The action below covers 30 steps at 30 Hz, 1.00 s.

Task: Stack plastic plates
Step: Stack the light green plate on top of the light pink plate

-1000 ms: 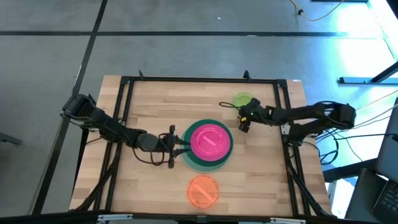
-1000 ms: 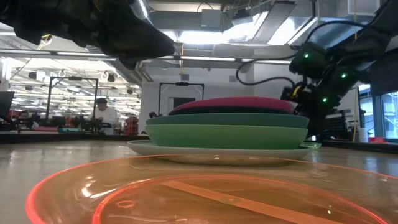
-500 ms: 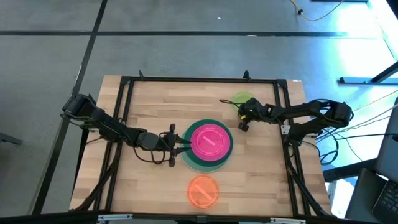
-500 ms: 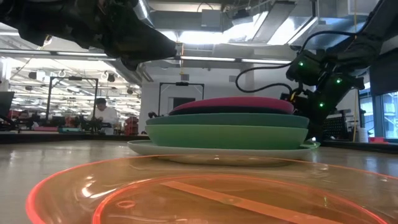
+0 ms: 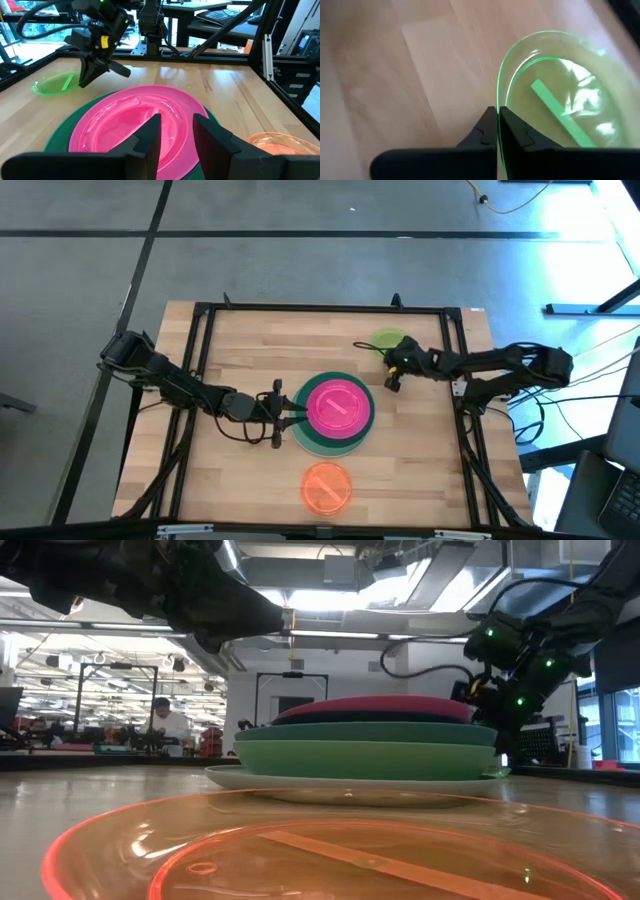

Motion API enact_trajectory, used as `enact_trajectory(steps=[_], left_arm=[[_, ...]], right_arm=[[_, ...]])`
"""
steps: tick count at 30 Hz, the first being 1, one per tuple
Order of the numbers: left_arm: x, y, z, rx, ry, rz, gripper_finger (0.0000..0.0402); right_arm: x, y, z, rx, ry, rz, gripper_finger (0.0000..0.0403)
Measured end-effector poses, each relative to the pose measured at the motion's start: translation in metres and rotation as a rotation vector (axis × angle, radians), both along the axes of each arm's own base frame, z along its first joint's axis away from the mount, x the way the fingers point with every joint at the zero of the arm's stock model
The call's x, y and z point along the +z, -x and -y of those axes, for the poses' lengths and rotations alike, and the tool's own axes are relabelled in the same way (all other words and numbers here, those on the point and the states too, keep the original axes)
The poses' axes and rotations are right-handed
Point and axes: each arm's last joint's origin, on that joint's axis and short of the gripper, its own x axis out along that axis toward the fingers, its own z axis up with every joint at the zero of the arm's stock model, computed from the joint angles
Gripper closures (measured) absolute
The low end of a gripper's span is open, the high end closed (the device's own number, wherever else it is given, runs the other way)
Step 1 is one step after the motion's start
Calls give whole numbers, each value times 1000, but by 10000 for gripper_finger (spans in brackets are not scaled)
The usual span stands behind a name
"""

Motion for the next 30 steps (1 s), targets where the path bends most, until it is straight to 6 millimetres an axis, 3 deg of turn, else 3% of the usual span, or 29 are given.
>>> enact_trajectory(steps=[16, 30], left_arm=[[0, 0, 0, 1, 4, 1, 296], [0, 0, 0, 0, 4, 1, 296]], right_arm=[[40, -30, -29, 104, 107, 37, 402], [77, -58, -75, 294, 161, 150, 402]])
